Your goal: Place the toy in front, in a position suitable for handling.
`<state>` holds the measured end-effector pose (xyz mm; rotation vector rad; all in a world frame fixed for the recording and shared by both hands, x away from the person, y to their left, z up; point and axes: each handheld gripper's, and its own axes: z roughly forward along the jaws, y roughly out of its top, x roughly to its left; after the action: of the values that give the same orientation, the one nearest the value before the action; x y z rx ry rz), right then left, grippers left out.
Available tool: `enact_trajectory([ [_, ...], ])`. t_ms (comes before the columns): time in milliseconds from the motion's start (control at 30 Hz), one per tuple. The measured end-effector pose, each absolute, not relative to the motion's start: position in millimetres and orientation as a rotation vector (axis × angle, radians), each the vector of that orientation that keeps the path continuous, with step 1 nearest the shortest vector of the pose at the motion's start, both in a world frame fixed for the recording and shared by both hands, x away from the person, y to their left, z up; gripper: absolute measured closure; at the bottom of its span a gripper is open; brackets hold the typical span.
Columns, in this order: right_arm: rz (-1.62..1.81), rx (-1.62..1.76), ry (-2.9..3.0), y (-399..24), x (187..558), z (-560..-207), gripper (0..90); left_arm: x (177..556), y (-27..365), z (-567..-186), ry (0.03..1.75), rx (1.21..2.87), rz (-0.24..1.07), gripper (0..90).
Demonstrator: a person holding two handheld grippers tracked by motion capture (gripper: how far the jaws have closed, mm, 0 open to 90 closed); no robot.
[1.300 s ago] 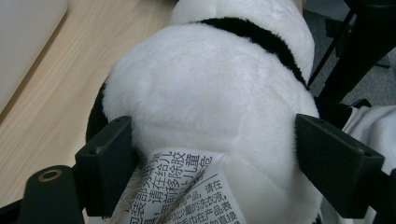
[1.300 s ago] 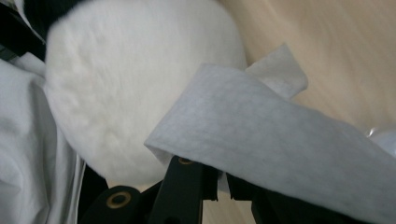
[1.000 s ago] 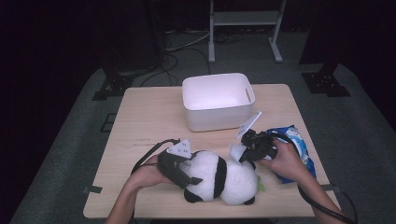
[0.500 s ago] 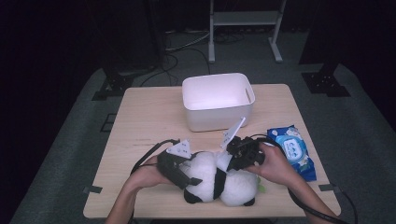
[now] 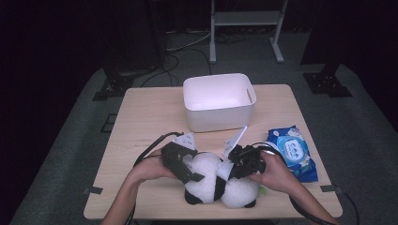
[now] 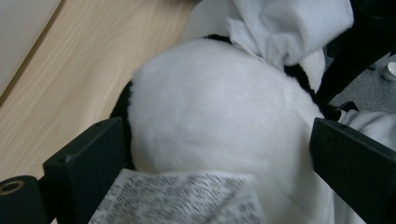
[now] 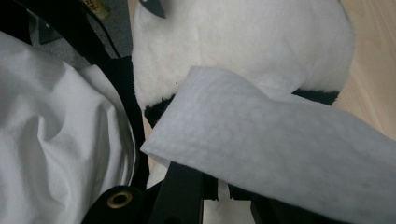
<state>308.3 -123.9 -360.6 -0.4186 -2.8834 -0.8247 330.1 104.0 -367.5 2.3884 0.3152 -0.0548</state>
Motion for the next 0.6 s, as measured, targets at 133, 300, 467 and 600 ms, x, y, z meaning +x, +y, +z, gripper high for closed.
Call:
enact_trajectory([
  [133,-0.849,-0.408,-2.869,-126,305,-365,84.6,337,93,-370,0.294,2.432,-0.139,1.0],
  [300,-0.864,-0.388,-2.870,-127,303,-368,84.8,341,89,-371,0.280,2.448,-0.178,0.0],
  [467,-0.870,-0.391,-2.873,-127,303,-368,84.7,346,88,-375,0.250,2.454,-0.169,14.1],
  [600,-0.926,-0.430,-2.853,-136,309,-362,84.3,346,93,-372,0.257,2.420,-0.113,38.1],
])
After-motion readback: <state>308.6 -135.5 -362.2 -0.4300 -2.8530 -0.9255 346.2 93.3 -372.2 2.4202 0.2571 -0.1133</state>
